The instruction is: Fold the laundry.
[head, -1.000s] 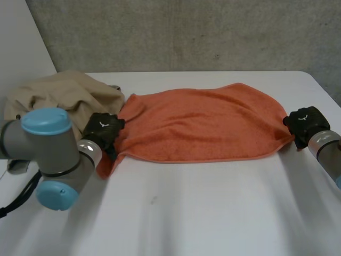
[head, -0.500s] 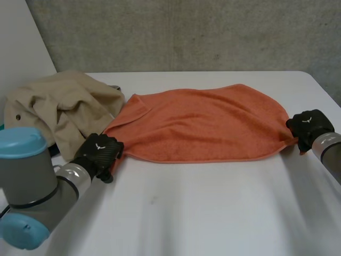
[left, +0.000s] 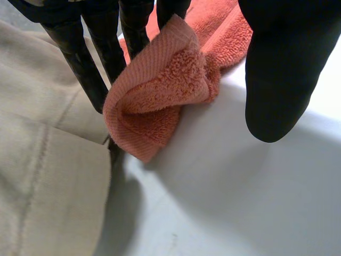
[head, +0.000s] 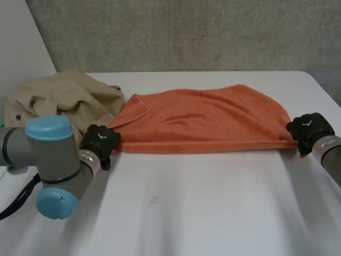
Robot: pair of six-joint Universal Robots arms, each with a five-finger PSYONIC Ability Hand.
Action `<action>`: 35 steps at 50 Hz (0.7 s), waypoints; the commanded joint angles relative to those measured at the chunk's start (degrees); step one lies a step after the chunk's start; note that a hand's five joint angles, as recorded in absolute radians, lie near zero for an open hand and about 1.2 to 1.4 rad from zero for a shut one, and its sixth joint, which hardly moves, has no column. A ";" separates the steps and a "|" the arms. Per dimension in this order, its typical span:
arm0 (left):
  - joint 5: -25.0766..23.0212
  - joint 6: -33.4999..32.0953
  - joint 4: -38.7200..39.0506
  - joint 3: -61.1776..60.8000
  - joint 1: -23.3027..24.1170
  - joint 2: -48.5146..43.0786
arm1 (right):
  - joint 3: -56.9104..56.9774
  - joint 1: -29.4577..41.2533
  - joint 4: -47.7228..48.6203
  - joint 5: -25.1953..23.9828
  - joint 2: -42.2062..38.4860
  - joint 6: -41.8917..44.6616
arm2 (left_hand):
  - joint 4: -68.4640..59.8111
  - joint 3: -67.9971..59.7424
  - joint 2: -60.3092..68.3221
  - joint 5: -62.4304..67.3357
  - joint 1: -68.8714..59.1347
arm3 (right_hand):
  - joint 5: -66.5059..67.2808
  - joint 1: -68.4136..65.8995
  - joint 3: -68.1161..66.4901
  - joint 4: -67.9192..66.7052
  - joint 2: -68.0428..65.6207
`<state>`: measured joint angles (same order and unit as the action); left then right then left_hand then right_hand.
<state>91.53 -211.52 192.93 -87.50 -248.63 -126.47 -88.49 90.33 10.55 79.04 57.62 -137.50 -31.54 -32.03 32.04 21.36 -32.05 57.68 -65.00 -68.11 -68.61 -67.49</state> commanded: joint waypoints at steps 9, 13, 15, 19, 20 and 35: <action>-0.21 -4.87 9.92 -1.10 -2.56 0.87 | -0.63 0.28 0.00 -0.20 -0.32 1.71 | -10.63 -10.14 10.13 10.82 -10.12 | 12.32 -15.00 -11.89 -11.39 -12.51; -0.83 -4.78 11.59 -1.62 -3.61 0.70 | -0.72 0.46 0.00 -0.20 -0.32 2.24 | -10.63 -10.14 10.13 10.82 -10.12 | 12.32 -15.00 -11.89 -11.39 -12.51; -0.83 -5.04 12.20 -1.98 -3.88 0.61 | -0.72 0.64 0.00 -0.02 -0.49 2.32 | -12.47 -11.98 11.97 12.65 -11.96 | 12.32 -15.00 -11.89 -11.39 -12.51; -1.09 -4.60 13.17 -2.50 -4.67 0.87 | -0.72 0.99 0.00 0.07 -0.84 2.41 | -14.67 -14.18 14.17 14.85 -14.16 | 12.32 -15.00 -11.89 -11.39 -12.51; -1.18 -4.69 13.26 -2.50 -4.76 0.87 | -0.72 0.99 0.00 0.07 -0.85 2.41 | -14.67 -14.18 14.17 14.85 -14.15 | 12.32 -15.00 -11.89 -11.39 -12.51; -5.92 -4.08 4.75 -3.81 -3.70 3.59 | -0.28 0.38 -1.23 0.59 0.21 3.47 | -48.46 -47.97 47.96 48.64 -47.95 | 12.32 -15.00 -11.89 -11.39 -12.51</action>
<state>88.06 -216.11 204.09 -89.04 -252.85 -126.74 -89.04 91.40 10.31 79.26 56.53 -134.50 -66.52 -65.74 66.40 55.51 -66.65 57.82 -65.00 -68.12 -68.61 -67.49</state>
